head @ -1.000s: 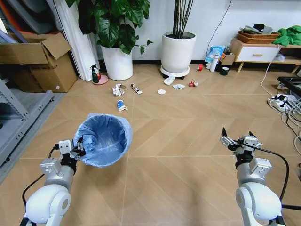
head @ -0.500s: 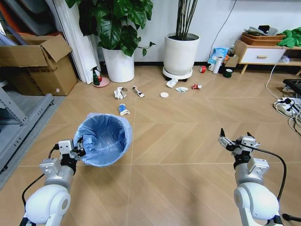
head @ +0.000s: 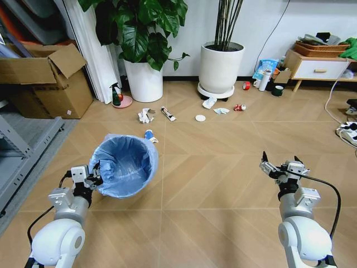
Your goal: Pick up the trash bin and place the garbage on the floor into it.
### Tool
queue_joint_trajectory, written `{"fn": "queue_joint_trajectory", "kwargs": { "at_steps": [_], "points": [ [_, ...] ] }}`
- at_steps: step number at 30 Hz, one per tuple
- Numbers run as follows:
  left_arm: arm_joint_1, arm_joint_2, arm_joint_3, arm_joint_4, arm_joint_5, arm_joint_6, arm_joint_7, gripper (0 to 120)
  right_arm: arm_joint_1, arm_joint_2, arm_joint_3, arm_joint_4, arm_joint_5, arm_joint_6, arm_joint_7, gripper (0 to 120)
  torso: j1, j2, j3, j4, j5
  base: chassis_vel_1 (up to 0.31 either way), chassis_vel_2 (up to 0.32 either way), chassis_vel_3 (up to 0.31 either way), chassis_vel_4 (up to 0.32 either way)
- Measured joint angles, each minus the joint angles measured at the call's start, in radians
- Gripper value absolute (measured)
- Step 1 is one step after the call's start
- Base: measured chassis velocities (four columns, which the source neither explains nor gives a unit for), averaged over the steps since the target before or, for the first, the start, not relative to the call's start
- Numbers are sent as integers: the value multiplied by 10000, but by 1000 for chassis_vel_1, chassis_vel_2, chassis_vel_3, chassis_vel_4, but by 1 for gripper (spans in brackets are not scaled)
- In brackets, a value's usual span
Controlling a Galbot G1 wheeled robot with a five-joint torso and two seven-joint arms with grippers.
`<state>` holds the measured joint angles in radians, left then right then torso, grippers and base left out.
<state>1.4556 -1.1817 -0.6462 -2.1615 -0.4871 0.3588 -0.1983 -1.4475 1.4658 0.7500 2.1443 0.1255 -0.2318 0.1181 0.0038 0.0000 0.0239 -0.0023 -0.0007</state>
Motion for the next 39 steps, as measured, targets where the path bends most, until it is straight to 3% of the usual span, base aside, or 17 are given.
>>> {"fn": "queue_joint_trajectory", "kwargs": {
  "at_steps": [39],
  "points": [
    [-33, -41, 9, 118, 31, -18, 7, 0, -3, 10, -76, -3, -18, 9, -25, 100, 0, 0, 1, 0, 0, -102, 235, 108, -240]
  ]
}}
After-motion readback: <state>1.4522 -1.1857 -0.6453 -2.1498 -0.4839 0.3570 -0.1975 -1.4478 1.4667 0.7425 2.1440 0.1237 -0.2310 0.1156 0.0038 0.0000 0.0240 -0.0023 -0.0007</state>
